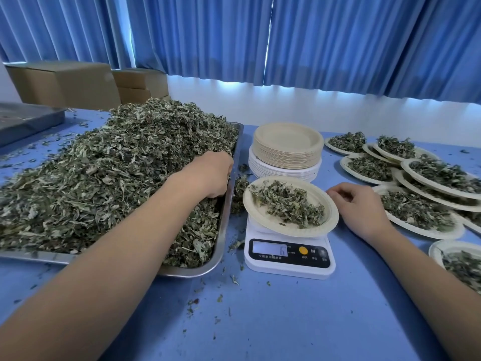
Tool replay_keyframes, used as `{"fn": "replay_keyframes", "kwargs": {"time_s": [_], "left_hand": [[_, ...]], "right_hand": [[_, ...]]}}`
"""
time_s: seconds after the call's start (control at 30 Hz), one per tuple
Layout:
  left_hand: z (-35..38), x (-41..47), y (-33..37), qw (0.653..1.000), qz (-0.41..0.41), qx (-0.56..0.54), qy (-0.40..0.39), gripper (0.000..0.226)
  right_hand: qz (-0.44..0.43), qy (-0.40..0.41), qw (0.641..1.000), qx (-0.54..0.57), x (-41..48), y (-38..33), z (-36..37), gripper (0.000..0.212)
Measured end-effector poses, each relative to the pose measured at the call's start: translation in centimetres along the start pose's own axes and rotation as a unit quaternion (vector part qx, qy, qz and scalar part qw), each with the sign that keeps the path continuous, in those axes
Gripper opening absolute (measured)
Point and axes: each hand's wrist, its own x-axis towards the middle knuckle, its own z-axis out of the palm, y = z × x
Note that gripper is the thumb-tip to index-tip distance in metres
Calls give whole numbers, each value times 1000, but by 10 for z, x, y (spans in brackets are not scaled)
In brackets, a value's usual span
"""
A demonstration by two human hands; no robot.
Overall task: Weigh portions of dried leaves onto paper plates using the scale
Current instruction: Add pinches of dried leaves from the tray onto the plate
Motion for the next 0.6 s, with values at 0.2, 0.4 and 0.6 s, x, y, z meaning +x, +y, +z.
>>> {"fn": "replay_keyframes", "kwargs": {"time_s": [0.2,0.4,0.6], "left_hand": [[2,-1,-1,999,4,18,31,27],[-6,-3,-7,994,-13,19,105,16],[-13,-5,1,991,5,21,135,15]], "right_hand": [[-3,1,1000,-3,0,0,0,18],[-1,2,1000,0,1,0,-1,18],[2,2,1000,2,0,0,-2,18]]}}
